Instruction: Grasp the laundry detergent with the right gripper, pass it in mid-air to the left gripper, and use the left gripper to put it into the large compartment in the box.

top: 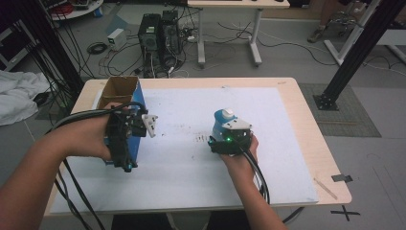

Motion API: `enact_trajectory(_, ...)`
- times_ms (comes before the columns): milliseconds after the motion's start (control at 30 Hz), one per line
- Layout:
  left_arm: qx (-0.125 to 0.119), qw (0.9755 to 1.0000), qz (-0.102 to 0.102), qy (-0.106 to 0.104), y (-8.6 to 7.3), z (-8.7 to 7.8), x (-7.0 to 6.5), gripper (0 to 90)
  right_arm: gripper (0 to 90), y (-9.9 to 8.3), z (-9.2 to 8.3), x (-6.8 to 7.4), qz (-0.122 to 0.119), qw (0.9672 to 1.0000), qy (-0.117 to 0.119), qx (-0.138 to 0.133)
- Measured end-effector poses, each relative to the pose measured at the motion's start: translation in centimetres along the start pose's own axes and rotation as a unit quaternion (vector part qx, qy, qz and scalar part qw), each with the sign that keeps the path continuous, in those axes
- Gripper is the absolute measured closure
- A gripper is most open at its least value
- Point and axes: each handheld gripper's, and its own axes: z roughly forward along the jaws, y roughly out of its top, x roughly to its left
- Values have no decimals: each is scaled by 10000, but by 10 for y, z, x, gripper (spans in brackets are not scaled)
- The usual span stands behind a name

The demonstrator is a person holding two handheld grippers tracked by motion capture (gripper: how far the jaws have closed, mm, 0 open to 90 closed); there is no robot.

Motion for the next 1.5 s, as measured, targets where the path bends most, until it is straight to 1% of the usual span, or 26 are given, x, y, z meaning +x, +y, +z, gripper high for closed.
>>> enact_trajectory(133,5,10000,-10,-8,-1,1,0,17,127,-1,1,1,52,9999,-47,-103)
enact_trajectory(167,6,10000,-10,-7,-1,1,0,17,173,-1,1,0,55,9999,-64,-138)
enact_trajectory(200,-2,10000,-21,-5,-2,1,0,17,196,-1,0,0,63,9998,-39,-158)
enact_trajectory(233,6,10000,-23,-4,-2,1,0,17,214,-1,0,0,67,9998,-42,-182)
enact_trajectory(300,11,10000,-28,-4,-2,1,0,17,220,-1,0,-1,71,9997,-81,-204)
enact_trajectory(367,11,10000,-20,-6,-2,1,0,17,246,-1,0,-1,82,9998,-71,-192)
enact_trajectory(533,-17,10000,-34,-3,-2,1,0,17,252,-1,1,-2,97,9997,-115,-169)
enact_trajectory(567,-26,10000,-22,6,-2,1,0,17,273,-1,2,-2,80,9998,-112,-165)
enact_trajectory(700,-7,10000,-11,-1,-2,1,-1,17,289,-1,1,-1,68,9998,-82,-183)
enact_trajectory(767,11,10000,-16,2,-2,1,0,17,319,-1,1,-1,66,9998,-35,-192)
enact_trajectory(933,-12,10000,-32,-4,-3,2,0,17,327,-1,2,-2,60,9998,-42,-194)
enact_trajectory(1033,12,10000,-28,-4,-3,2,0,17,334,-1,1,-4,167,9996,-25,-205)
enact_trajectory(1300,21,10000,-13,-6,-1,3,1,17,375,-2,2,-3,176,9996,47,-211)
enact_trajectory(1500,46,10000,-20,4,-2,2,2,17,396,-2,2,-4,148,9997,35,-213)
